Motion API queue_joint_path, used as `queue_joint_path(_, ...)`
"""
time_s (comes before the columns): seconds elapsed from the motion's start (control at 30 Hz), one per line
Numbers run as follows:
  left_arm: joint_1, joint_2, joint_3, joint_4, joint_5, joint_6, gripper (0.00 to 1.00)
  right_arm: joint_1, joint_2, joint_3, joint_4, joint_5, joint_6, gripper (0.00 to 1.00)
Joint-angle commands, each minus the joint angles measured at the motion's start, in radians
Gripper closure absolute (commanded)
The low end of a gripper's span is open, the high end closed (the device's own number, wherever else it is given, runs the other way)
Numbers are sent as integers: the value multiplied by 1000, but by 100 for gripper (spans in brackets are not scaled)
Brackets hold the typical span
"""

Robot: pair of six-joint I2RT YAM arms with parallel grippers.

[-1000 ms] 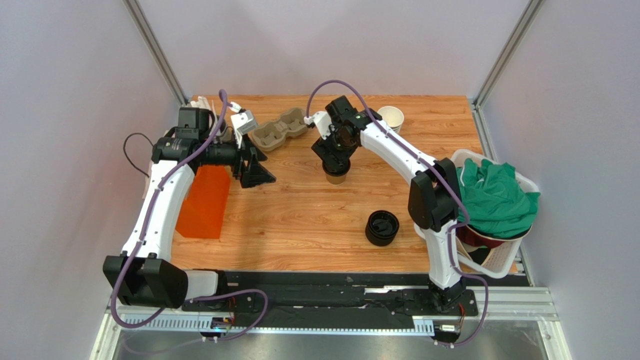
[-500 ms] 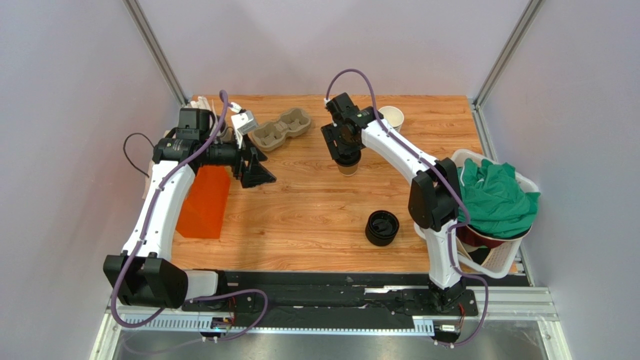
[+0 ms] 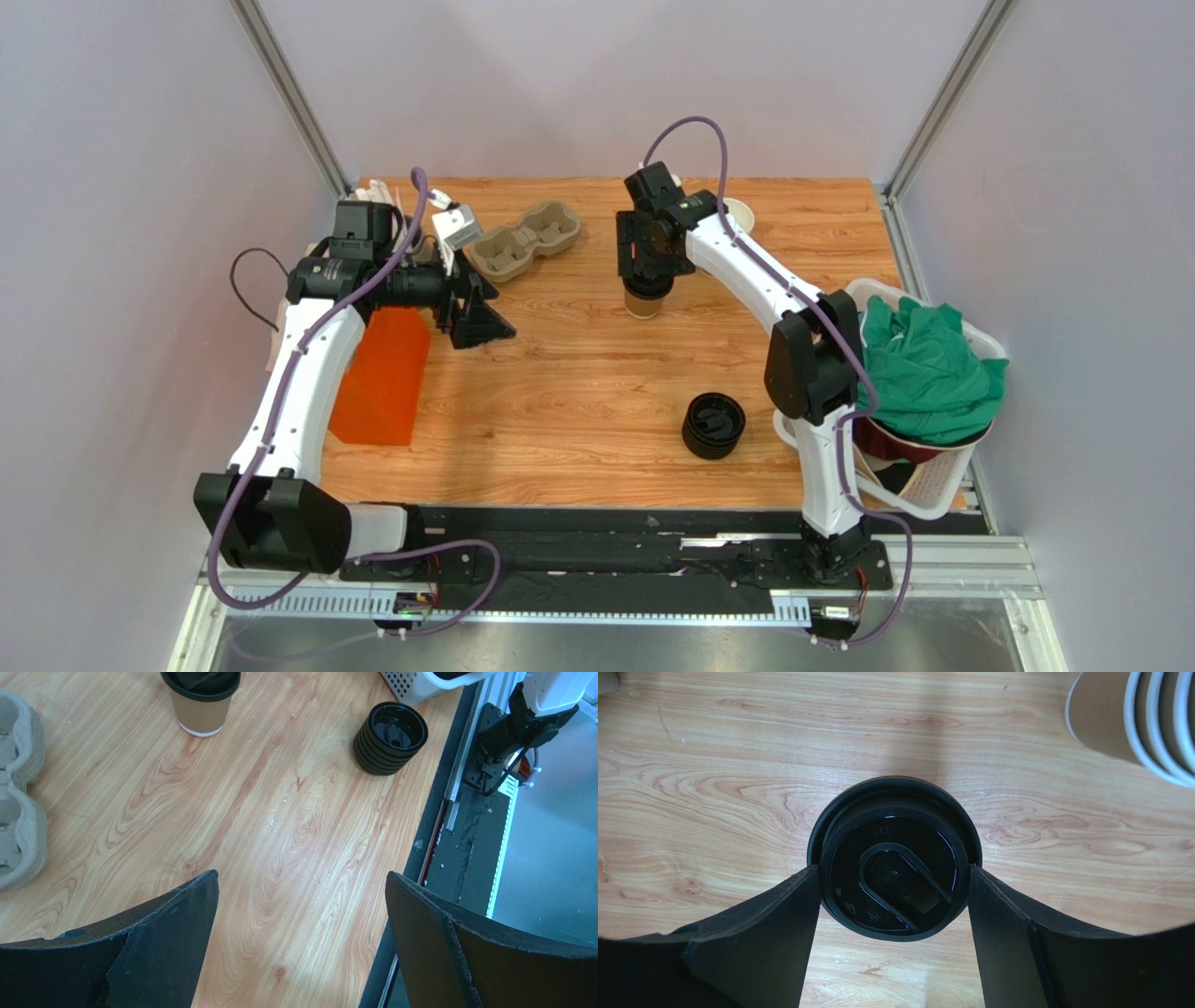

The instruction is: Pack the takeout coffee

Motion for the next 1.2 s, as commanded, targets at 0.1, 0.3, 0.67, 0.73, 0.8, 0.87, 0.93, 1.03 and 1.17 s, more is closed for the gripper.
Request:
queue_joint_path(0.1, -1, 22, -3, 32, 12, -4, 4, -4, -24, -12, 25, 9, 125, 23)
queue_joint_path(0.3, -1, 22, -4, 33, 12, -6, 4, 0, -38, -22, 26, 15, 124, 15)
queue_joint_path(0.67, -1, 1, -17, 33, 12, -1, 3, -4, -179, -45, 103, -27, -262, 6)
queue_joint_path(0.73, -1, -1, -17, 33, 15, -1, 3, -5, -233, -76, 120, -76, -434, 6)
queue_joint_path(0.8, -1, 2, -18, 32, 18, 1, 3, -14, -268, -105, 79, -165, -577, 6)
queue_joint_path(0.87, -1, 4, -17, 35, 20, -3, 3, -19, -293, -143, 47, -245, -779, 5)
queue_joint_path(0.93, -1, 7, -15, 36, 23, -3, 3, -19, -315, -174, -23, -259, -983, 5)
queue_joint_path(1.03, -1, 7, -17, 36, 26, -4, 3, -23, -337, -264, -4, -221, -1143, 6)
queue_joint_path(1.17, -1, 2, -24, 35, 21, -4, 3, -34, -325, -295, 22, -273, -1339, 7)
